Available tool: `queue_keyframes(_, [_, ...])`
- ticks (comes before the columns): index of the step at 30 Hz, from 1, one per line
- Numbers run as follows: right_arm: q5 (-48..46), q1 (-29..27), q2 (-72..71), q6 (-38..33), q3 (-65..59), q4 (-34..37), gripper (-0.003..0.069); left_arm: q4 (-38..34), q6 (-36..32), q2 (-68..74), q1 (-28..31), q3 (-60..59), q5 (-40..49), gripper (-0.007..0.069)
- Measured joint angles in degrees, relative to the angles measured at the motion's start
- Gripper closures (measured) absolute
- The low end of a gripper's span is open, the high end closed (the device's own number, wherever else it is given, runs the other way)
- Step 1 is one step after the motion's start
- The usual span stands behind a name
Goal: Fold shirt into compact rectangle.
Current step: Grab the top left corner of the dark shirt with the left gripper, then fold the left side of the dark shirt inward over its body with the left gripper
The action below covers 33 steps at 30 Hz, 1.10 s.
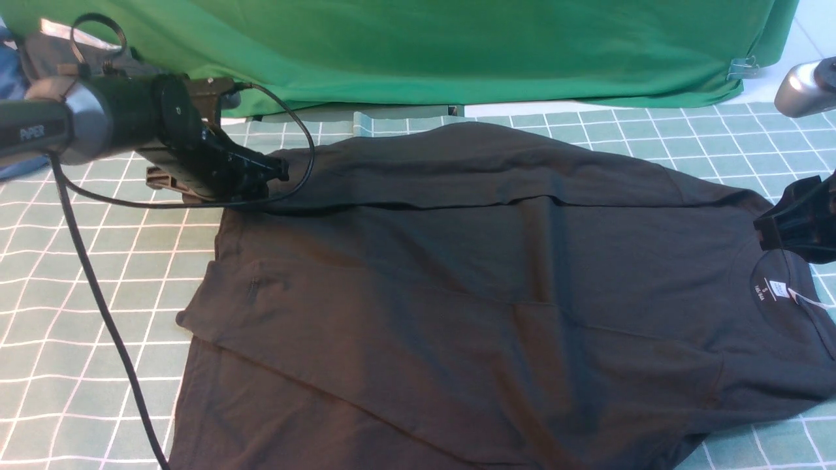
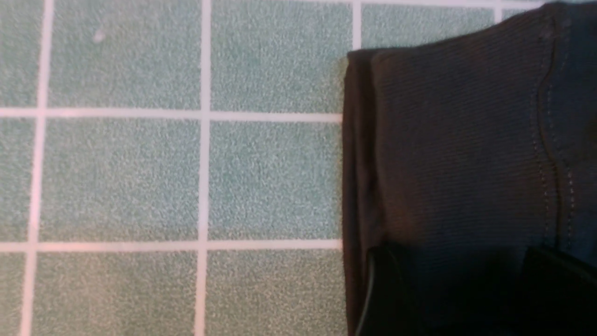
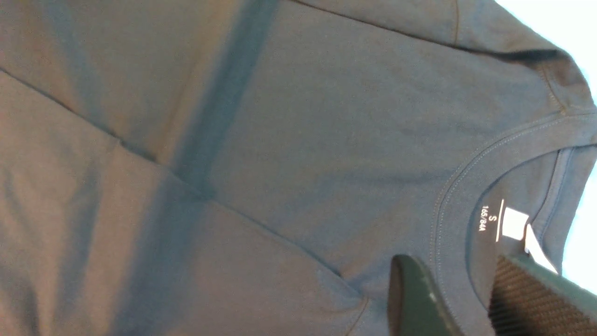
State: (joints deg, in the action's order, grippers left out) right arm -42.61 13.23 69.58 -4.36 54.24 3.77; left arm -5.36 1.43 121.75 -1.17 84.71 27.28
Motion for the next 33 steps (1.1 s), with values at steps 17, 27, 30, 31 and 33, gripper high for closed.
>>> queue_keyframes(17, [0.0, 0.0, 0.0, 0.0, 0.0, 0.0, 0.0421, -0.64, -3.32, -3.07, 0.0, 0.06, 2.19, 0.0608])
queue_keyframes(27, [0.06, 0.0, 0.0, -0.19, 0.0, 0.0, 0.0421, -2.87, -3.52, -9.01, 0.0, 0.24, 8.45, 0.0608])
queue_keyframes(30, [0.18, 0.0, 0.0, -2.42, 0.0, -0.41, 0.0421, -3.44, -3.52, -10.61, 0.0, 0.24, 11.98, 0.0608])
queue_keyframes(31, [0.25, 0.0, 0.0, -2.69, 0.0, -0.73, 0.0421, -3.5, -3.52, -10.88, 0.0, 0.24, 12.48, 0.0608])
queue_keyframes(33, [0.97, -0.04, 0.0, -2.74, 0.0, -2.92, 0.0421, -4.26, -3.59, -12.87, 0.0, 0.24, 15.63, 0.0608])
